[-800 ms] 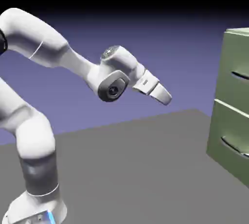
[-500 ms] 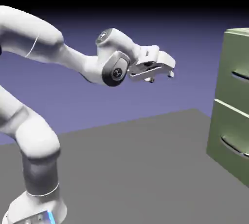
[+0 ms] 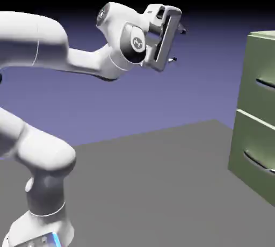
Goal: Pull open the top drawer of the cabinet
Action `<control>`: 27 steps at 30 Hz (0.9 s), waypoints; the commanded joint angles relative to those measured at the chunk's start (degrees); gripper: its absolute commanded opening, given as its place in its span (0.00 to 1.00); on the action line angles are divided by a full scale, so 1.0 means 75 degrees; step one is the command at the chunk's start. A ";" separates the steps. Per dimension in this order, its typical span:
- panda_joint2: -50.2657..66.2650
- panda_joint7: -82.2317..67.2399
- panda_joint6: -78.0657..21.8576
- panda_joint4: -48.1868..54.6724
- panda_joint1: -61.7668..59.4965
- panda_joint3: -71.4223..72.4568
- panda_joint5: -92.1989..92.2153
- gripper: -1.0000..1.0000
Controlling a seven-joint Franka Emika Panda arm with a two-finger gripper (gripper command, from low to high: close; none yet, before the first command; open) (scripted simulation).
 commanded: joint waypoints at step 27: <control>-0.1937 -0.8971 -0.0980 0.2824 0.5017 -0.4368 -0.8297 0.50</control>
